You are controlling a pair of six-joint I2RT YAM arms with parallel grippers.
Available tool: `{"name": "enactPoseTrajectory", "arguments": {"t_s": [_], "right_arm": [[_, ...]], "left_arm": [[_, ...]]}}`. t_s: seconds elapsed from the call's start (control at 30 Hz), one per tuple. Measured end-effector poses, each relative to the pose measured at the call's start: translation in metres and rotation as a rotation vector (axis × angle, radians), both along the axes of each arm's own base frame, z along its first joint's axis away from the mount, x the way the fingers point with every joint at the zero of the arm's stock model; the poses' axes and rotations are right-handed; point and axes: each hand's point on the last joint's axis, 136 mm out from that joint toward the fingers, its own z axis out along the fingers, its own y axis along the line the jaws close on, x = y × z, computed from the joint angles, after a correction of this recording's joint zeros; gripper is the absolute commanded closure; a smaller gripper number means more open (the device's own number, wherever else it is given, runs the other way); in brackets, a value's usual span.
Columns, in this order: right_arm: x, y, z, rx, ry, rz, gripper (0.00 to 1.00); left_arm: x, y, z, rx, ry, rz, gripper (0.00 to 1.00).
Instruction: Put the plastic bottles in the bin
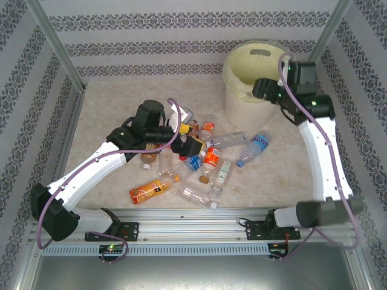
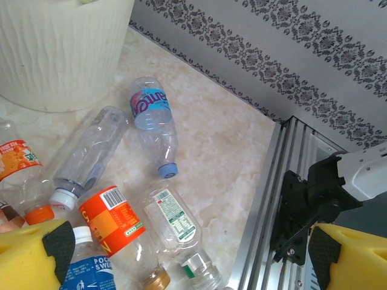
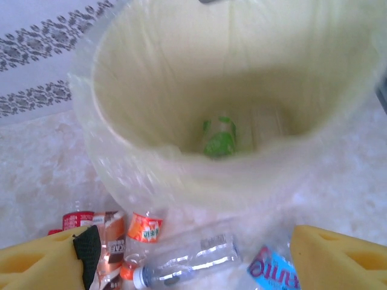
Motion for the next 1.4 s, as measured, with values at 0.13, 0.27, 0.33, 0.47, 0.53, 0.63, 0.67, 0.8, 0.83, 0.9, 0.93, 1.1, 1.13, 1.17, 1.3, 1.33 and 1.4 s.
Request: {"name": "enactPoseTrajectory", "arguments": {"t_s": [0.13, 0.27, 0.33, 0.47, 0.53, 0.63, 0.67, 0.8, 0.83, 0.9, 0.93, 1.1, 1.13, 1.17, 1.3, 1.33, 1.4], "right_arm": [[-0.035, -0.004, -0.030, 0.040, 0.028, -0.043, 0.16], [-0.061, -0.008, -0.071, 0.071, 0.082, -0.076, 0.15], [-0.070, -0.010, -0.090, 0.082, 0.114, -0.094, 0.15], [-0.083, -0.017, -0.128, 0.122, 0.171, -0.143, 0.13], [-0.087, -0.019, -0.147, 0.147, 0.202, -0.168, 0.13], [-0.091, -0.021, -0.175, 0.181, 0.255, -0.200, 0.11], [-0.091, -0.021, -0.182, 0.193, 0.260, -0.208, 0.09], [-0.088, -0.022, -0.209, 0.229, 0.300, -0.244, 0.09], [-0.086, -0.022, -0.214, 0.235, 0.308, -0.249, 0.09], [-0.082, -0.024, -0.224, 0.248, 0.321, -0.265, 0.11], [-0.080, -0.025, -0.227, 0.257, 0.323, -0.275, 0.11], [-0.068, -0.026, -0.246, 0.294, 0.343, -0.303, 0.14], [-0.066, -0.025, -0.249, 0.301, 0.347, -0.305, 0.13], [-0.064, -0.025, -0.252, 0.312, 0.350, -0.308, 0.13], [-0.054, -0.021, -0.261, 0.344, 0.353, -0.307, 0.09], [-0.052, -0.020, -0.264, 0.349, 0.358, -0.307, 0.09], [-0.047, -0.018, -0.272, 0.362, 0.373, -0.303, 0.09]], "left_arm": [[-0.001, -0.001, 0.000, -0.004, 0.007, -0.004, 0.00], [-0.002, -0.001, 0.000, -0.006, 0.010, -0.006, 0.00], [-0.002, -0.001, 0.001, -0.007, 0.010, -0.006, 0.00], [-0.002, -0.001, 0.001, -0.007, 0.009, -0.006, 0.00], [-0.002, -0.001, 0.001, -0.006, 0.009, -0.007, 0.00], [-0.005, -0.003, 0.001, -0.006, 0.009, -0.016, 0.00], [-0.005, -0.004, 0.001, -0.006, 0.008, -0.018, 0.00], [-0.007, -0.006, 0.000, -0.005, 0.008, -0.022, 0.00], [-0.007, -0.005, 0.000, -0.004, 0.007, -0.022, 0.00], [-0.007, -0.005, 0.000, -0.004, 0.007, -0.022, 0.00], [-0.007, -0.005, 0.000, -0.004, 0.007, -0.022, 0.00], [-0.007, -0.005, 0.000, -0.004, 0.007, -0.022, 0.00], [-0.007, -0.005, 0.000, -0.004, 0.007, -0.022, 0.00], [-0.007, -0.005, 0.000, -0.004, 0.007, -0.022, 0.00], [-0.007, -0.006, 0.000, -0.004, 0.007, -0.022, 0.00], [-0.007, -0.006, 0.000, -0.004, 0.007, -0.022, 0.00], [-0.007, -0.006, 0.000, -0.004, 0.007, -0.022, 0.00]]}}
